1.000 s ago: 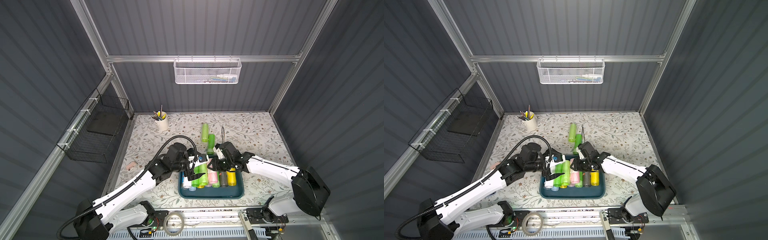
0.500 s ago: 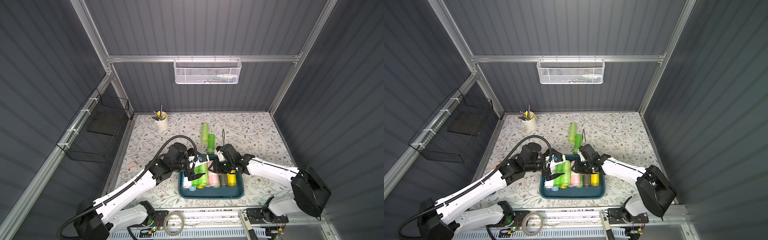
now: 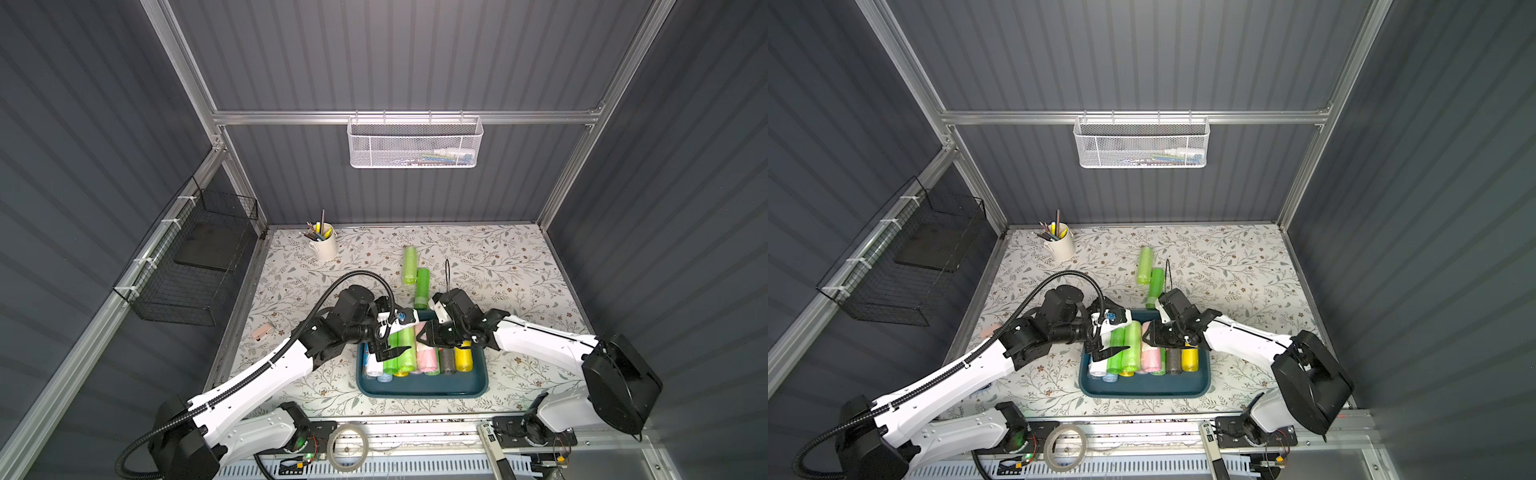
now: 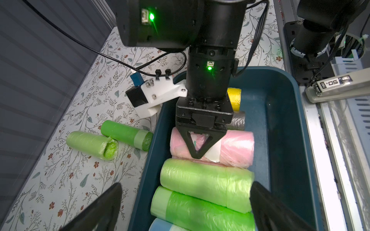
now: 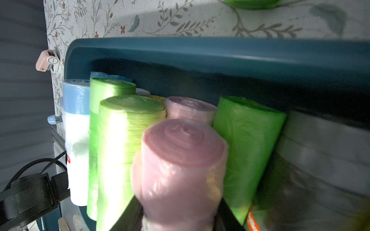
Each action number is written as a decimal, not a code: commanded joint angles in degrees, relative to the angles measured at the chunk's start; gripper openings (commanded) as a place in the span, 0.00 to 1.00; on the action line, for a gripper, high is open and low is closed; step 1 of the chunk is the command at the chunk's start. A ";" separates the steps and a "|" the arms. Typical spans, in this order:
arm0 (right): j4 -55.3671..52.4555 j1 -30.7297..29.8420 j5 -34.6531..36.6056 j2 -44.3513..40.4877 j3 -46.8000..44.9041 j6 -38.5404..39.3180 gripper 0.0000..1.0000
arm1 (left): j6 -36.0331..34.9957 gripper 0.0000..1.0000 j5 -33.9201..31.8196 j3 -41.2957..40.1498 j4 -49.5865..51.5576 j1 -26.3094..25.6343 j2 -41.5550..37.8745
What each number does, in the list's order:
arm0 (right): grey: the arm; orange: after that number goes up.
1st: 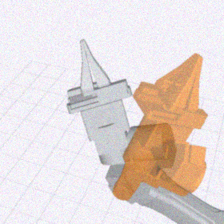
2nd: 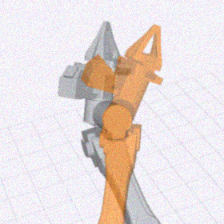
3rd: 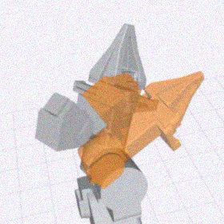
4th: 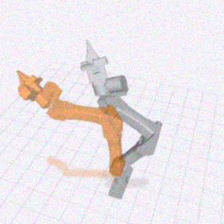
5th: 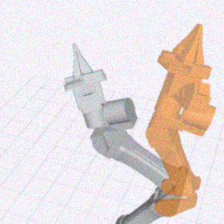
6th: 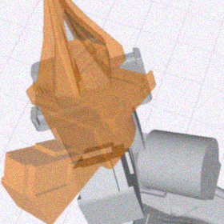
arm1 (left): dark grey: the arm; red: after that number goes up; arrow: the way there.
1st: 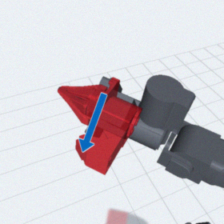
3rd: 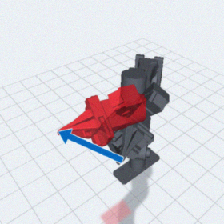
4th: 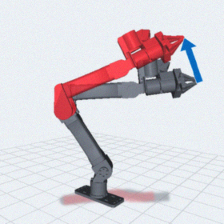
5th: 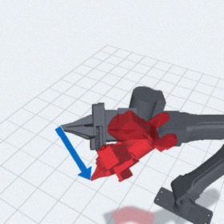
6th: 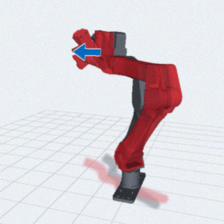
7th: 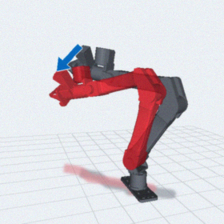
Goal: Put the roll of trash bags into the storage box
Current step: Place the roll of trash bags in the storage box.
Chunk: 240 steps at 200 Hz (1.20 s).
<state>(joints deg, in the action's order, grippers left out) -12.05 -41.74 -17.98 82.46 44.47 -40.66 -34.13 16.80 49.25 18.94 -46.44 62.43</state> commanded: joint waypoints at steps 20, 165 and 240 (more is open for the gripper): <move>-1.19 -0.55 1.19 1.38 0.26 0.98 0.40 | -0.81 1.00 0.87 1.72 1.28 0.23 0.30; -3.67 -0.46 2.50 0.58 2.41 2.08 0.52 | -0.85 1.00 1.61 1.71 1.36 0.24 0.02; -5.41 -0.46 3.56 -0.22 3.51 2.67 0.59 | -0.92 0.99 1.66 1.72 1.45 0.21 -0.13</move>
<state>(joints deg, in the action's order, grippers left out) -15.14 -41.95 -15.79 82.89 46.19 -38.96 -34.13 17.23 49.36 18.96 -46.44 62.46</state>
